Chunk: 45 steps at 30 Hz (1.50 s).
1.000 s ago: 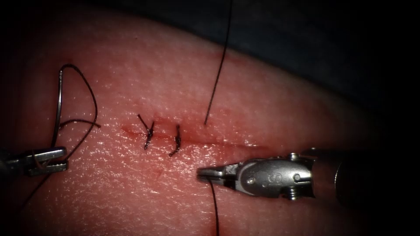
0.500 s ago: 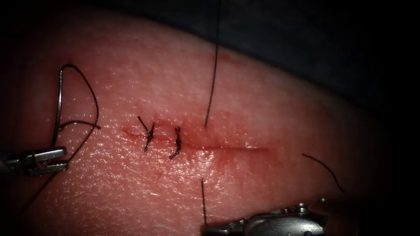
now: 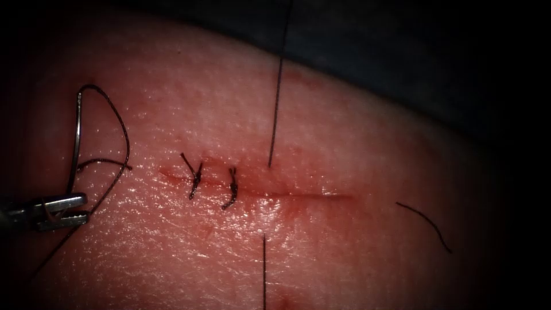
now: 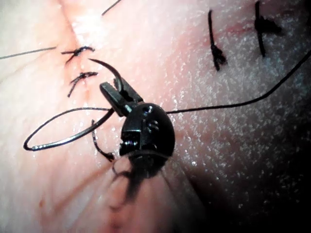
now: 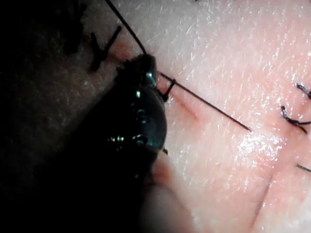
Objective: Wound Closure
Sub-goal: Repeatably pull the suture through the incision with the right tool
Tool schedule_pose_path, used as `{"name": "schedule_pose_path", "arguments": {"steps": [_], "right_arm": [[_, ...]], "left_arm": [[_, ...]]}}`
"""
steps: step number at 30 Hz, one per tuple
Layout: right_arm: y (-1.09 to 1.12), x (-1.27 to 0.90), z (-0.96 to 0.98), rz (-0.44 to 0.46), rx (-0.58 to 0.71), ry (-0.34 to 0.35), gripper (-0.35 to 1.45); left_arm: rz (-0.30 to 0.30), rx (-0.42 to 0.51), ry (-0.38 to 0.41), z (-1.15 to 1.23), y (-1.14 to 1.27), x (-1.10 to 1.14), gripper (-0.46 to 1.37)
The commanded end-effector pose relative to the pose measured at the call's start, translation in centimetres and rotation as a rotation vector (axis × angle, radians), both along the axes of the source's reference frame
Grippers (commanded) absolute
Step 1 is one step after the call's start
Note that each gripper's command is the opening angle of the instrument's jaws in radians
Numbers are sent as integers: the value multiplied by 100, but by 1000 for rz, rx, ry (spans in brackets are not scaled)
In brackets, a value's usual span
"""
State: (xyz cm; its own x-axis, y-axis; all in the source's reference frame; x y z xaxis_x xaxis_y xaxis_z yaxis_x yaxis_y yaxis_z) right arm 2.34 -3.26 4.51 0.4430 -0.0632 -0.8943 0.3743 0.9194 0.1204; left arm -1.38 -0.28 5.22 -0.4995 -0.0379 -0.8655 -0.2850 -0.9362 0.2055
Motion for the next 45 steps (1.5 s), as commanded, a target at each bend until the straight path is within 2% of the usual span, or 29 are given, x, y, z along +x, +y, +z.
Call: {"name": "schedule_pose_path", "arguments": {"steps": [1, 7, 12, 13, 14, 15, 16, 17, 18, 19, 21, 22, 25, 32, 36, 38, 39, 42, 44, 45], "right_arm": [[-4, 0, -2, -5, 15, -5, -35], [-17, -3, -7, -33, 64, -27, -35], [-14, -10, -5, -10, 112, -36, -35], [-13, -13, -4, 2, 119, -36, -16], [-13, -14, -4, 3, 119, -33, -6], [-13, -17, -3, 11, 121, -32, 16], [-11, -24, -2, 27, 108, -35, 53], [-9, -30, -2, 49, 90, -45, 82], [-8, -32, -1, 55, 85, -48, 88], [-5, -44, 0, 78, 79, -65, 99], [-2, -54, 1, 92, 82, -73, 101], [3, -72, 2, 117, 73, -76, 102], [14, -95, -1, 163, 75, -68, 103], [44, -142, -4, 255, 88, -78, 107], [59, -157, 2, 302, 76, -111, 111], [77, -165, 11, 382, 52, -146, 122], [79, -165, 12, 391, 51, -149, 123], [105, -166, 25, 486, 35, -154, 127], [123, -161, 36, 520, 4, -173, 126], [125, -160, 37, 522, 6, -175, 126]], "left_arm": [[5, 3, 0, 0, 0, 0, -35], [5, 3, 0, 0, 0, 0, -35], [5, 3, 0, -1, 0, 1, -35], [5, 3, 0, -1, 0, 1, -35], [5, 3, 0, -1, 0, 1, -35], [5, 3, 0, -1, 0, 1, -35], [5, 3, 0, -1, 0, 1, -35], [5, 3, 0, -1, 0, 1, -35], [5, 3, 0, -1, 0, 1, -35], [5, 3, 0, -1, 0, 0, -35], [5, 3, 0, -1, 0, 0, -35], [4, 3, 0, -1, 0, 0, -35], [4, 3, 0, -1, 0, 0, -35], [4, 3, 1, -1, 0, -1, -35], [4, 3, 1, -1, 0, -1, -35], [4, 3, 1, -1, 0, -1, -35], [4, 3, 1, -1, 0, -1, -35], [3, 3, 1, -1, 0, -2, -35], [3, 3, 1, -1, 0, -3, -35], [3, 3, 1, -1, 0, -3, -35]]}}
